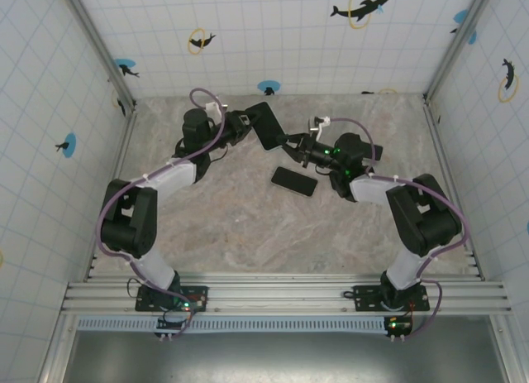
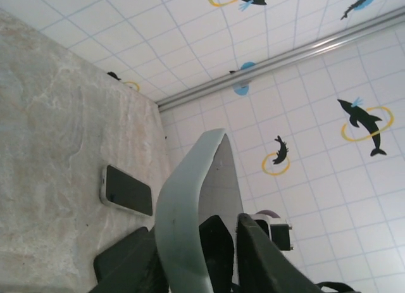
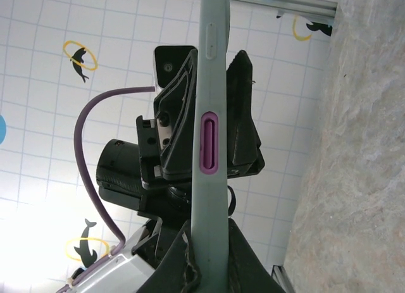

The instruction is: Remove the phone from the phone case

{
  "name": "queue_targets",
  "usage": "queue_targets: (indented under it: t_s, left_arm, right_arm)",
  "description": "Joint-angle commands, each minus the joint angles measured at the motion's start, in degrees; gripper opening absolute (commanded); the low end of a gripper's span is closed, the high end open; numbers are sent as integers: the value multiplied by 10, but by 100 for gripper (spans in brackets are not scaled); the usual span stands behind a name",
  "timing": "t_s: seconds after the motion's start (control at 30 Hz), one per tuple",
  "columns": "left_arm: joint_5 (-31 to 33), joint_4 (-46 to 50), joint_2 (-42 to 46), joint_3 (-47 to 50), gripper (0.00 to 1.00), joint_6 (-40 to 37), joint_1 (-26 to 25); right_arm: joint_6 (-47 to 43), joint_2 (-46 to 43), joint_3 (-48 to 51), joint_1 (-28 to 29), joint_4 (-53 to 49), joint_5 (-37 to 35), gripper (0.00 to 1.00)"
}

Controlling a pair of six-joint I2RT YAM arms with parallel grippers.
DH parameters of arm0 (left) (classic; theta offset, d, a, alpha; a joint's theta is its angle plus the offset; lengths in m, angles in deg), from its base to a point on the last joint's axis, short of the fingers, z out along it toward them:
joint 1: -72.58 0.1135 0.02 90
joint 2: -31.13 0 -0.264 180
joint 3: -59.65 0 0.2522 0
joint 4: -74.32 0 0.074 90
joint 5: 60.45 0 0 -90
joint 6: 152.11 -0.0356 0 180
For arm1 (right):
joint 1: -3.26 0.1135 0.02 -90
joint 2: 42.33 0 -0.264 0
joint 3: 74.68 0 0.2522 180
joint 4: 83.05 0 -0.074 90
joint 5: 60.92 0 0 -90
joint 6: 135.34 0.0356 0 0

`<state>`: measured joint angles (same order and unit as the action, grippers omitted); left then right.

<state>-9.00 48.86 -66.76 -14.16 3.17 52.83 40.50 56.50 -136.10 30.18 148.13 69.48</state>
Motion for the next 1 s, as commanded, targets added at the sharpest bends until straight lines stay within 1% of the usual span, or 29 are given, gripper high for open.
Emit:
queue_targets:
  t_s: [0.0, 0.1, 0.17, 0.27, 0.37, 0.4, 0.5, 0.53, 0.63, 0.7, 0.87, 0.93, 0.97]
  left_arm:
    - [-30, -48, -14, -16, 27, 27, 4]
    - [-39, -65, -18, -17, 14, 39, 5]
    - [-40, -75, -20, -18, 13, 47, 4]
    - [-35, -79, -20, -18, 10, 54, 3]
    - [-23, -100, -21, -13, 4, 73, 3]
    - [-20, -103, -23, -13, 4, 77, 2]
    - [7, -137, -22, 0, 1, 103, 2]
    - [18, -155, -20, 6, 0, 112, 2]
    - [46, -192, -21, 12, 0, 134, -4]
    - [79, -205, -20, 17, 0, 146, -12]
    - [156, -188, -8, 16, 0, 151, -38]
    - [172, -174, -4, 11, 0, 151, -42]
    - [178, -169, -3, 9, 0, 152, -53]
  right_arm:
    - [12, 5, 2, -2, 86, 4, 2]
    - [12, 7, -1, -1, 85, 5, 5]
    - [12, 8, -1, -1, 85, 4, 7]
    - [12, 8, 2, -2, 82, 2, 15]
    - [12, 3, 7, -3, 81, 0, 26]
    - [9, 2, 8, -3, 81, -2, 31]
    - [-7, -10, 27, -3, 81, -19, 40]
    - [-10, -15, 36, -4, 83, -28, 42]
    - [-18, -27, 65, 1, 104, -56, 43]
    - [-31, -35, 80, 10, 110, -76, 43]
    - [-62, -47, 90, 26, 107, -105, 42]
    - [-63, -45, 92, 28, 120, -114, 40]
    - [-63, -44, 92, 29, 126, -117, 39]
